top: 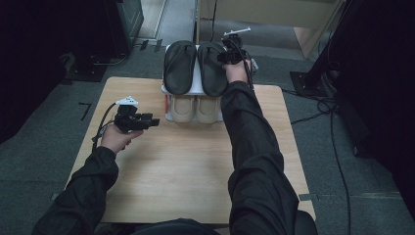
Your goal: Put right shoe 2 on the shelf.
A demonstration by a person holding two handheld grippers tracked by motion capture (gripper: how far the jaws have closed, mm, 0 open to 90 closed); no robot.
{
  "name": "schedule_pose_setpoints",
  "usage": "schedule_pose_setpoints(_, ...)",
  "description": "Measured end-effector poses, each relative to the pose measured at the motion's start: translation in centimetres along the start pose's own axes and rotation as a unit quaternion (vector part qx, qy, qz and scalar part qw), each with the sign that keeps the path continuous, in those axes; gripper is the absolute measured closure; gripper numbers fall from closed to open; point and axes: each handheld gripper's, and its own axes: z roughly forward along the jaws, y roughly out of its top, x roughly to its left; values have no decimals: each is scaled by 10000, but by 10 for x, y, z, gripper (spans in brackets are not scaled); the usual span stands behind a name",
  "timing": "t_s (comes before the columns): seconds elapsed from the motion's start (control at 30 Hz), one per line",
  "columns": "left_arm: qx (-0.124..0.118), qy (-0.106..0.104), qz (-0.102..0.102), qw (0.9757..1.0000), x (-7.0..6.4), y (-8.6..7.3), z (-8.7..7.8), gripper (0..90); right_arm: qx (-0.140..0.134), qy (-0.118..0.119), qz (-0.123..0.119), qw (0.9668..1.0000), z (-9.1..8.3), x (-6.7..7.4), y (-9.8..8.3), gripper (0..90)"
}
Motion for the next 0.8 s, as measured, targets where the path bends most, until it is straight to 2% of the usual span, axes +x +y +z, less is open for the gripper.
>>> schedule_pose_setpoints(0.13, -7, 9, -12, 10000, 3, 0, -1, 494, 11, -2, 36, 10000, 4, 2, 0, 720)
schedule_pose_setpoints(0.2, -26, 7, -11, 10000, 3, 0, -1, 494, 54, 140, 8, 9999, 6, 0, -1, 638)
schedule_pose_setpoints(0.23, -31, 11, -13, 10000, 3, 0, -1, 494, 86, 181, -25, 9998, 6, 0, -2, 635)
schedule_pose_setpoints(0.3, -26, 1, -40, 10000, 4, -1, -1, 494, 11, 317, -69, 9995, 3, -1, -4, 614)
schedule_pose_setpoints(0.43, 2, 17, -25, 10000, 3, -1, 0, 493, -45, 387, -266, 9989, -12, -4, -8, 605)
schedule_pose_setpoints(0.67, 65, 13, 49, 10000, -1, -1, 3, 492, -347, 792, -327, 9957, -49, -13, -21, 671)
schedule_pose_setpoints(0.8, 31, -49, -14, 10000, -1, 0, 2, 493, -406, 648, -496, 9958, -63, -21, -33, 761)
